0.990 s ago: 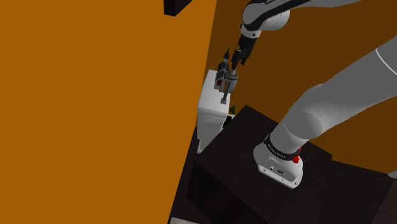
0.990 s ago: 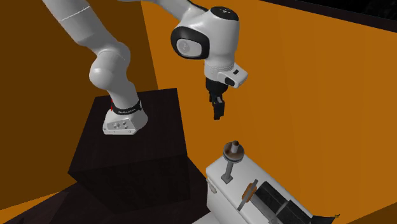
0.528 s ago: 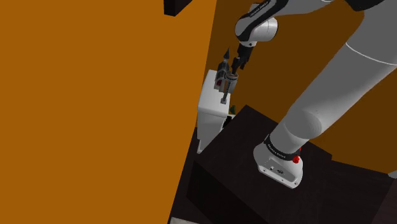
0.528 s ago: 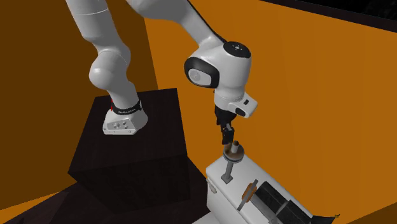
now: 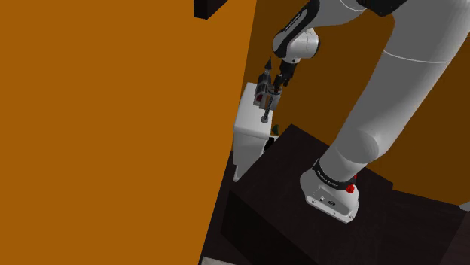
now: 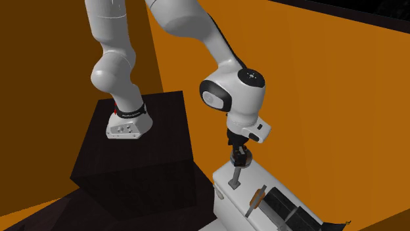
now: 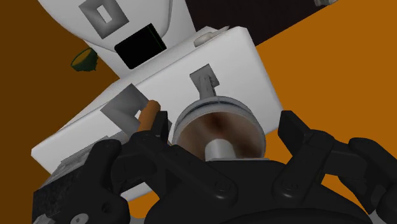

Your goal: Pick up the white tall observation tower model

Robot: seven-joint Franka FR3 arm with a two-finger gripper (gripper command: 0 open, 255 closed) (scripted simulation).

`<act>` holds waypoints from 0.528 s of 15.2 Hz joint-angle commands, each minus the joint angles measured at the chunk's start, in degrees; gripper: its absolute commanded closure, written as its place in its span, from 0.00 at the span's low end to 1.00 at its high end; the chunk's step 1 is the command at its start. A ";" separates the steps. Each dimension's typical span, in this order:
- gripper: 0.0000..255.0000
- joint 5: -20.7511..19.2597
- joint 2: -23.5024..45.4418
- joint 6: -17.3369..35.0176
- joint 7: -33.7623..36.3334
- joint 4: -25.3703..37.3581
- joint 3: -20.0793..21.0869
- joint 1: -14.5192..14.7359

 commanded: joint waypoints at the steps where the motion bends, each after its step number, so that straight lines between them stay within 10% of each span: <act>1: 0.00 1.51 1.74 1.46 -1.19 0.06 0.52 -0.49; 5: 0.00 3.17 3.63 3.16 -2.34 -0.01 1.31 -1.06; 6: 1.00 3.07 3.50 3.10 -2.29 -0.05 1.26 -1.03; 8: 1.00 3.05 3.47 3.11 -2.35 -0.10 1.23 -1.06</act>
